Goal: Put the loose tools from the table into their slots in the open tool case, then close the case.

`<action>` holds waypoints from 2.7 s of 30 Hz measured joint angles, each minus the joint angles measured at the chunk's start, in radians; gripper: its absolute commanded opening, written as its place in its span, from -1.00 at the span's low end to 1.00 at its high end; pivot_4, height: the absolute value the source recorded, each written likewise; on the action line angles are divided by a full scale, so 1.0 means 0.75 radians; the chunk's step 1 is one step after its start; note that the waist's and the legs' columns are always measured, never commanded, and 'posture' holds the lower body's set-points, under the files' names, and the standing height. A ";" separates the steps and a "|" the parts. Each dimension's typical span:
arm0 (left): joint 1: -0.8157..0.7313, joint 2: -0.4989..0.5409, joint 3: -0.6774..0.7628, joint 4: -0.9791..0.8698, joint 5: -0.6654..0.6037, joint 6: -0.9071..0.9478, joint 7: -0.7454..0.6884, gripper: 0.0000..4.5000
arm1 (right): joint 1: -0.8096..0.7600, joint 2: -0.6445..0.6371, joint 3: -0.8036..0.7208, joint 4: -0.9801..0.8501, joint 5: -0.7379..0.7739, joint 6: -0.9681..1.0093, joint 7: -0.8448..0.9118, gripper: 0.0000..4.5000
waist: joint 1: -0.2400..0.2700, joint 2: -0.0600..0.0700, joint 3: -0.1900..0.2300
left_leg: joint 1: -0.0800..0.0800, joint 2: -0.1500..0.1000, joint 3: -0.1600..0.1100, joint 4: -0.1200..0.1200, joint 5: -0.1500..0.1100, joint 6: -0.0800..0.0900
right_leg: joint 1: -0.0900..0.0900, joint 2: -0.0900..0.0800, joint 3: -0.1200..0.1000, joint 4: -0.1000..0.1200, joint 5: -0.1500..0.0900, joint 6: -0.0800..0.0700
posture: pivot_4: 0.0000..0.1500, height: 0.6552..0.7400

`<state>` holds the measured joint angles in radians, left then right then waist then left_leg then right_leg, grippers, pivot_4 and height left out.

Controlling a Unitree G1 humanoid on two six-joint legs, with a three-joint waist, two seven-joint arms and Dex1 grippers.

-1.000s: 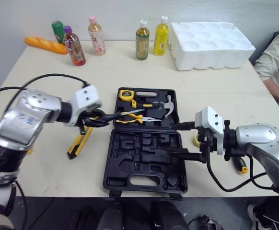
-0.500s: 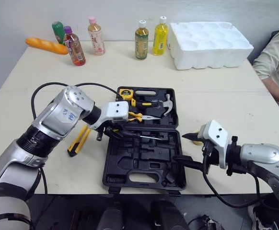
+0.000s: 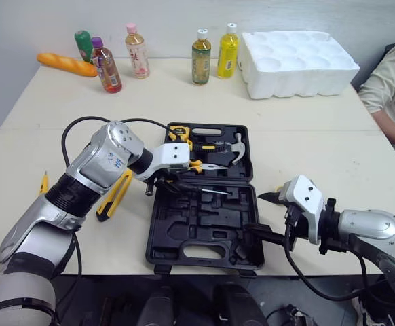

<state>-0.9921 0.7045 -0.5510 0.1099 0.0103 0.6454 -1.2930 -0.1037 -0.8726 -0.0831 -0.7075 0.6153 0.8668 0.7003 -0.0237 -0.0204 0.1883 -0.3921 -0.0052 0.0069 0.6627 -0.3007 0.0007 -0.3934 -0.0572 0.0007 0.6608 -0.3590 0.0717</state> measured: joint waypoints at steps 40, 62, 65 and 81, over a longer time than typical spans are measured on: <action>0.310 -0.294 0.443 0.450 -0.173 -0.734 0.117 -0.99 | -0.086 0.035 -0.021 0.048 0.117 0.010 -0.001 1.00 | 0.029 0.000 -0.001 | 0.002 0.000 0.003 0.004 -0.001 0.001 | 0.001 0.000 0.001 0.001 0.002 0.003 | 1.00 1.00; 0.329 -0.290 0.322 0.494 -0.014 -0.961 0.188 -0.99 | -0.074 0.033 0.003 0.114 0.060 -0.004 -0.007 1.00 | 0.030 0.005 -0.034 | 0.031 0.000 0.001 -0.003 -0.009 0.013 | 0.033 -0.002 0.001 -0.012 0.002 0.003 | 1.00 1.00; 0.329 -0.290 0.301 0.501 0.006 -0.985 0.221 -0.99 | -0.069 0.032 0.010 0.115 0.039 -0.015 -0.005 1.00 | 0.031 0.005 -0.043 | 0.033 0.000 0.001 -0.003 -0.010 0.014 | 0.036 -0.002 0.001 -0.013 0.002 0.003 | 1.00 1.00; 0.678 -0.104 0.716 0.213 -0.421 -0.556 0.218 -0.24 | 0.095 -0.138 -0.322 0.311 -0.028 -0.164 0.214 1.00 | -0.009 0.011 -0.041 | 0.022 0.003 0.000 -0.021 -0.002 0.002 | 0.021 0.001 0.001 -0.018 0.002 0.004 | 1.00 1.00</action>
<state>-0.4834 0.6267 -0.0138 0.2698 -0.3054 0.2287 -1.1295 -0.0324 -0.9762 -0.3245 -0.4739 0.5942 0.7440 0.8609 -0.0306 -0.0121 0.1576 -0.3756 -0.0033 0.0066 0.6471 -0.3021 0.0019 -0.3777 -0.0567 0.0013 0.6476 -0.3574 0.0745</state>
